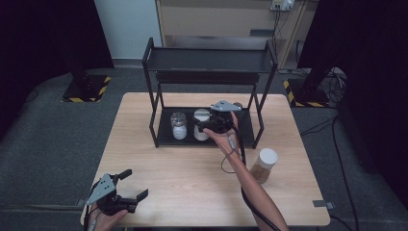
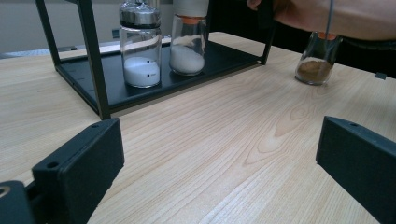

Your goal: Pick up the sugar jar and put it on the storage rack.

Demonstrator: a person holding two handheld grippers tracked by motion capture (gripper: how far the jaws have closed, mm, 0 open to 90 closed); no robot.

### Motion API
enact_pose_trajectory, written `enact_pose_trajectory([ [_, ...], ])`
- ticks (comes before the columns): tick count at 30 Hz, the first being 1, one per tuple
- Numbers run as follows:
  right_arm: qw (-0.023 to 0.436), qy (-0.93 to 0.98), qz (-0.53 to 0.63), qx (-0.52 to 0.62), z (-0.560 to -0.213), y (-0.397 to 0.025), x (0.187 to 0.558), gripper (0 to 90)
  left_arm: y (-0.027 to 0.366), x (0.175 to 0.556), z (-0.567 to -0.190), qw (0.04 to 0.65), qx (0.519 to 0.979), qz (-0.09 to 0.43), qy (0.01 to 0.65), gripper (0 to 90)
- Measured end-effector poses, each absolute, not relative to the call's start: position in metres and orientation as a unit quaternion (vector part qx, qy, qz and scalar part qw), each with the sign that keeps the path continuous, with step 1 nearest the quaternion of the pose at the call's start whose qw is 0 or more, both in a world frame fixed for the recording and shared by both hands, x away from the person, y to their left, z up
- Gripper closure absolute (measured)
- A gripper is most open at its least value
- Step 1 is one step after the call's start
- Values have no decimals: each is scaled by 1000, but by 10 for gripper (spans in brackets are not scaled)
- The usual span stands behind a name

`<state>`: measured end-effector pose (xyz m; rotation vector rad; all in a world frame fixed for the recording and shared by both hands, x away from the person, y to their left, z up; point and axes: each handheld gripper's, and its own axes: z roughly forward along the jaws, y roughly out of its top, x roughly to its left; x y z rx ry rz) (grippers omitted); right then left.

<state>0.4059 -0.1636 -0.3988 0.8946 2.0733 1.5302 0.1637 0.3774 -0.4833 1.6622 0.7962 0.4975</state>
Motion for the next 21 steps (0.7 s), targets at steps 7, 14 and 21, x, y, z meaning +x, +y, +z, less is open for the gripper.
enact_pose_trajectory([
  [7,195,746,556,310,-376,-172,399,69,377,164,-483,578,711,212,340,0],
  [14,190,754,556,293,-353,-182,388,62,377,164,-483,578,711,212,340,0],
  [21,190,764,555,270,-333,-192,374,59,377,164,-483,578,711,212,340,0],
])
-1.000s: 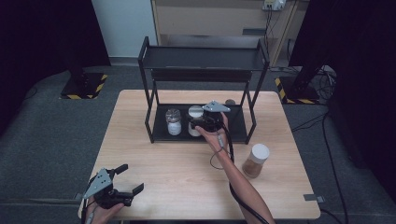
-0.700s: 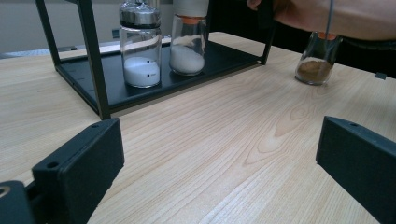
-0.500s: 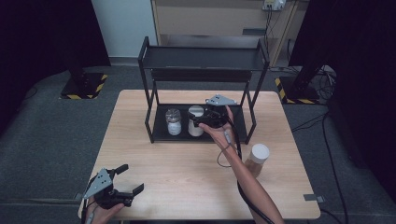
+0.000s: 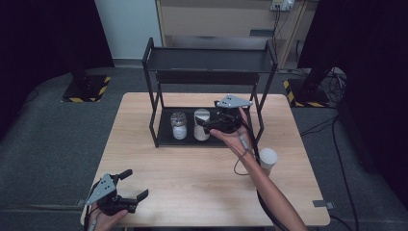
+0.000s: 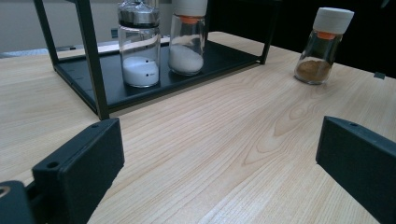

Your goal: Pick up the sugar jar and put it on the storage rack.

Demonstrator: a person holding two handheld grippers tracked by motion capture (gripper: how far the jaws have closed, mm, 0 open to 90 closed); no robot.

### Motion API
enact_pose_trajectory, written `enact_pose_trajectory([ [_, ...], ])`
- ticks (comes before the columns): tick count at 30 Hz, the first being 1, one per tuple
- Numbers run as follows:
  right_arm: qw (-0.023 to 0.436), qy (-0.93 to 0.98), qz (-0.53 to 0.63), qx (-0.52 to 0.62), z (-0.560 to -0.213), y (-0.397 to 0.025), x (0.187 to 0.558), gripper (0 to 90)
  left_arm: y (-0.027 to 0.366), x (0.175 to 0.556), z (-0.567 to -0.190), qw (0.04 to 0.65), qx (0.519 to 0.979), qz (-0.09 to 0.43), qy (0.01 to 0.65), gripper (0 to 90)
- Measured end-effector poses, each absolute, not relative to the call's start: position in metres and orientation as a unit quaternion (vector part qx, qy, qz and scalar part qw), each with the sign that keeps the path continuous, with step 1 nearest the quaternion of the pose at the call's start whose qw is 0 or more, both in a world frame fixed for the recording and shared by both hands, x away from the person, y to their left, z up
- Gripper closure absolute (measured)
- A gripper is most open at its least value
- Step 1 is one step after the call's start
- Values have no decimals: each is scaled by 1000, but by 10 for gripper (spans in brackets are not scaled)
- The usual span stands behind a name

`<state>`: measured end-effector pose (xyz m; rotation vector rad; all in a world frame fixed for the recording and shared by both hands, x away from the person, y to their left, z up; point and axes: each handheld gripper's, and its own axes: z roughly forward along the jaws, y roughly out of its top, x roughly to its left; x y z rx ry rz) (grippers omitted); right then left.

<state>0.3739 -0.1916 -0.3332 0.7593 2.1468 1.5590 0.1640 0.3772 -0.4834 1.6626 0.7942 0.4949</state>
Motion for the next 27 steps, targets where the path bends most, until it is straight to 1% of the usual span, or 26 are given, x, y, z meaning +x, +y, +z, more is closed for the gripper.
enact_pose_trajectory([
  [6,192,769,555,253,-317,-202,355,56,377,164,-484,579,710,211,340,0],
  [9,177,764,568,251,-313,-212,348,52,377,164,-484,579,710,212,339,0],
  [13,180,765,570,239,-307,-222,335,51,378,164,-484,580,709,211,340,0],
  [19,185,764,574,229,-305,-237,313,51,378,164,-484,581,708,211,341,0],
  [27,195,756,582,227,-313,-265,282,53,379,165,-485,581,708,208,343,0],
])
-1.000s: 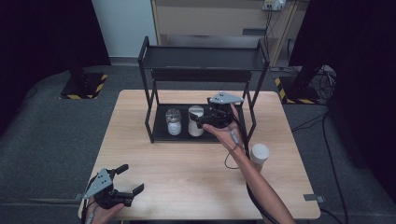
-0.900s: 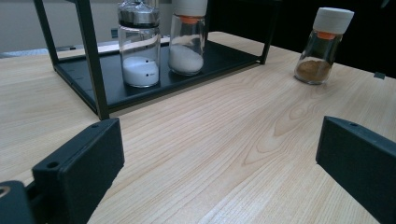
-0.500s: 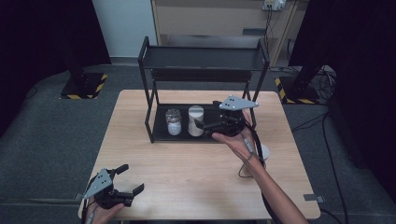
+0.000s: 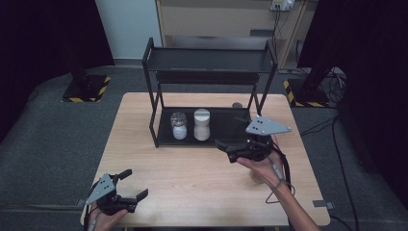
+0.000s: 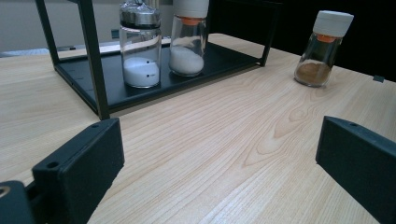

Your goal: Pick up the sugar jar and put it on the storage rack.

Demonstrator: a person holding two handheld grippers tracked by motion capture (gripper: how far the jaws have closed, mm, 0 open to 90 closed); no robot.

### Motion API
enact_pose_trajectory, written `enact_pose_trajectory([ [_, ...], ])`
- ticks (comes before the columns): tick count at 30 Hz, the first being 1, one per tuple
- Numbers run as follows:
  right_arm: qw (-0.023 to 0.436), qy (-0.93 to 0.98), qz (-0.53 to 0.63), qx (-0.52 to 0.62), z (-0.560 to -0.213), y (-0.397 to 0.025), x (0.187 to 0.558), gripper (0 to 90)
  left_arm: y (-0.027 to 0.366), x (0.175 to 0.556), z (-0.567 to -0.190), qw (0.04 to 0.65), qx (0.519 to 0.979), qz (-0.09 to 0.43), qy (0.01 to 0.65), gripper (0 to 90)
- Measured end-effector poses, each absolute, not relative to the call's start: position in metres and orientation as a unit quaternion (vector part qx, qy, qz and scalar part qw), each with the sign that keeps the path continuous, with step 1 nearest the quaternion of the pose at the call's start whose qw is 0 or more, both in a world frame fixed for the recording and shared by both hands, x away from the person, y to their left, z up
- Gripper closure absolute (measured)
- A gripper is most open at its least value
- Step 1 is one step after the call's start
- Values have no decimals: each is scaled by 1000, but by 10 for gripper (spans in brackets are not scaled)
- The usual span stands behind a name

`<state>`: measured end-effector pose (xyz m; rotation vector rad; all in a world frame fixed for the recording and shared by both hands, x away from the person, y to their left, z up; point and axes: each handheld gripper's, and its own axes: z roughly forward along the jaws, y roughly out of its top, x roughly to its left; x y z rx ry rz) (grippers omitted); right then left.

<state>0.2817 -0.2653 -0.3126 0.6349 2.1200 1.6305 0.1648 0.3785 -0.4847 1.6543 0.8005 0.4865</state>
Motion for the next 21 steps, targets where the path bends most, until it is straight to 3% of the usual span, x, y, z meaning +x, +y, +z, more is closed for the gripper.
enact_pose_trajectory([
  [21,230,738,579,258,-335,-330,218,53,379,165,-485,582,706,208,347,0],
])
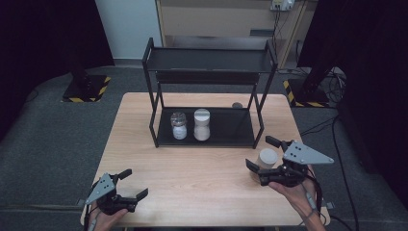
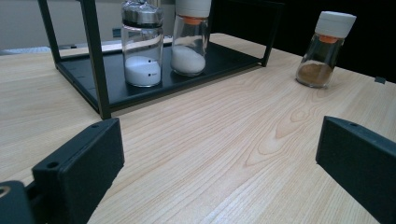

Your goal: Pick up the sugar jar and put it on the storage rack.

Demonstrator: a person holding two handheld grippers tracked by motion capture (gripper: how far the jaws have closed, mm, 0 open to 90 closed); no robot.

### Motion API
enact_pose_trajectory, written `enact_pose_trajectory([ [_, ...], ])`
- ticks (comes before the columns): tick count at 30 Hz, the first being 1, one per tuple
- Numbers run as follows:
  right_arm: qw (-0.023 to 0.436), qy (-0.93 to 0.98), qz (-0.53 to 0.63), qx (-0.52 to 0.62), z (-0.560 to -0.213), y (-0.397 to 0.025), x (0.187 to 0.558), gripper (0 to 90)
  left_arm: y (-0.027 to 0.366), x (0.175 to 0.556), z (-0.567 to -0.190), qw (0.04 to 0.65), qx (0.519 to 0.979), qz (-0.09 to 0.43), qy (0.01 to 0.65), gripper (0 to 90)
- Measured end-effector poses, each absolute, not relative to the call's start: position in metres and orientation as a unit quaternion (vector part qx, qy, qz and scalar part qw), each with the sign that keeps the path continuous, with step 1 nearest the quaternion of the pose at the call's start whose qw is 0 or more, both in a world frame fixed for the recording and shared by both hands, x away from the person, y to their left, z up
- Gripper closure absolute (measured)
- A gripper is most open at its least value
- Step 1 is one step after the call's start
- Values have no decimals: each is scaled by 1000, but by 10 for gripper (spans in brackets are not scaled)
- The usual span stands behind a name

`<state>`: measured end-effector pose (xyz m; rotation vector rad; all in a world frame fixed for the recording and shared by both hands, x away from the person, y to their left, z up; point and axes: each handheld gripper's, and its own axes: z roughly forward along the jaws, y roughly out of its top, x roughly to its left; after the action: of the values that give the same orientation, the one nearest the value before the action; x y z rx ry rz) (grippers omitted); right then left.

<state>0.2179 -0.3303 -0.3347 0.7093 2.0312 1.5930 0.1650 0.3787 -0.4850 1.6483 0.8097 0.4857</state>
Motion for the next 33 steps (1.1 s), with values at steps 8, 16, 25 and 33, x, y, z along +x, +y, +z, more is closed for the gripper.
enact_pose_trajectory([
  [8,230,732,574,288,-355,-350,201,50,379,164,-485,582,705,210,346,0],
  [16,227,731,564,311,-376,-362,191,51,379,164,-485,582,705,211,346,0],
  [25,228,731,547,337,-399,-369,186,58,378,164,-485,582,705,211,346,0],
  [33,225,731,540,350,-421,-373,183,50,378,164,-485,582,705,212,346,0],
])
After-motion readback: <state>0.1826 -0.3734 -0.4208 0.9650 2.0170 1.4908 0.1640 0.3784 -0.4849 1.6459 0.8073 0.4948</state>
